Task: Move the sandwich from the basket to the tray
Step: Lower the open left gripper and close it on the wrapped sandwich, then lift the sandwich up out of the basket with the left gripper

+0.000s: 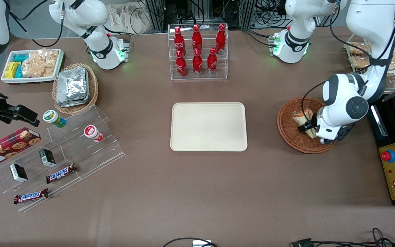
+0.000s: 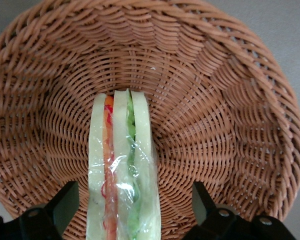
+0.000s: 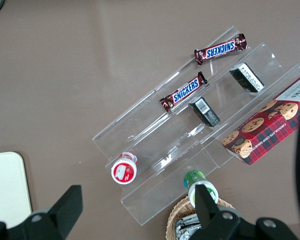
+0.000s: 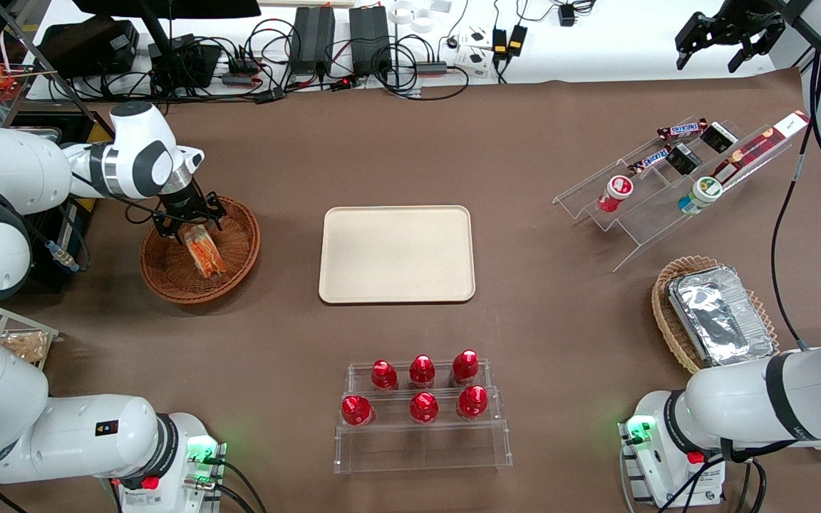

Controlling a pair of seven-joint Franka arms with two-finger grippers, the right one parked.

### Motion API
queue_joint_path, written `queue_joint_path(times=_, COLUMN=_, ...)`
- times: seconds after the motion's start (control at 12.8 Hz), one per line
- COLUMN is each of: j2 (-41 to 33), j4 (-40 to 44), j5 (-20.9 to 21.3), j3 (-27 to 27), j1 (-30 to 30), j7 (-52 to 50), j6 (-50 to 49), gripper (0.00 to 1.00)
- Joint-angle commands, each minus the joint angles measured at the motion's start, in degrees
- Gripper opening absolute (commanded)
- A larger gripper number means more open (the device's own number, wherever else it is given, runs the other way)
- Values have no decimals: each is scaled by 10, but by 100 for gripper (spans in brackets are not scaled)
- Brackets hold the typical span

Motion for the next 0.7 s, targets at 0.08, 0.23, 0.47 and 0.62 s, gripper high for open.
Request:
queue_joint_path(times=0.08, j2=11, j4=6, j5=10, j3=1, j1=0, j7=-18, j6=2, gripper=95)
queue_joint_path(times=0.23, j2=13, j4=5, j5=11, j3=1, j1=-1, j7=-18, j6=2, gripper=52)
queue_joint_path(times=0.47, j2=10, j4=-1, j5=11, j3=0, j1=-4, j7=-27, j6=-2, gripper=0)
queue_joint_path(times=0.62, j2=4, j4=-1, j5=14, j3=0, j1=-4, j7=-27, j6=-9, gripper=0)
